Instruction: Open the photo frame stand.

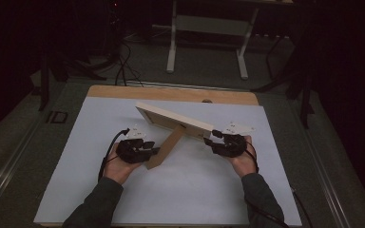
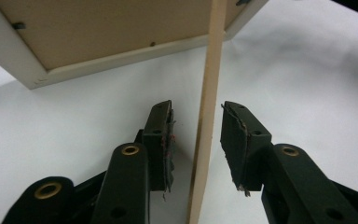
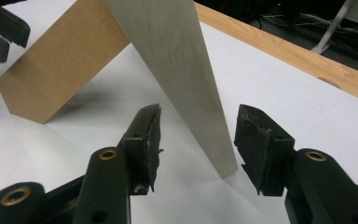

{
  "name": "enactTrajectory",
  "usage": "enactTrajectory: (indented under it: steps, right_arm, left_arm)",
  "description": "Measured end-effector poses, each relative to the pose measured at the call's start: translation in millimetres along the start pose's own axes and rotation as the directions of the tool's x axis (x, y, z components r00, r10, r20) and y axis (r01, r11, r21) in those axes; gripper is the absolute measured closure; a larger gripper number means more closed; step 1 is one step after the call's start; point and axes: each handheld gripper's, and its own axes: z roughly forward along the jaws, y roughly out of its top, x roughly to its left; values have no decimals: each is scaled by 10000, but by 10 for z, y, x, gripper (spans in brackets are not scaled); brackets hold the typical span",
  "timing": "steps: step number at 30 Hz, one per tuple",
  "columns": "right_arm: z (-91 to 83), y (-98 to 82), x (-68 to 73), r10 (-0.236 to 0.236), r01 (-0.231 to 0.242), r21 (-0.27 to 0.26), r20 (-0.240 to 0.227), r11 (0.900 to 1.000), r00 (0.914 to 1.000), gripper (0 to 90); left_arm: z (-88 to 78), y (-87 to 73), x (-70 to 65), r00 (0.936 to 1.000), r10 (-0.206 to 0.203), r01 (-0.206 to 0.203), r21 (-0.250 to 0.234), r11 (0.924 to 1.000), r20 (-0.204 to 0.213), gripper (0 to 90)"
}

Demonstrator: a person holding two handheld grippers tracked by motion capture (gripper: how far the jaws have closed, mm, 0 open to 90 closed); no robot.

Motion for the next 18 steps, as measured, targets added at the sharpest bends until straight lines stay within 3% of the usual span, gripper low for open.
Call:
enactTrajectory:
  steps: [14, 18]
  right_arm:
    - [22, -86, 8, -227, 227, 392, -2, 9990, 9997, 499]
    - [17, -105, 2, -177, 176, 387, -3, 9991, 9998, 499]
  left_arm:
    - [-92, 29, 145, 9934, -975, 960, -270, 9950, -604, 642]
    - [-118, 61, 168, 9909, -1066, 1036, -395, 9938, -825, 643]
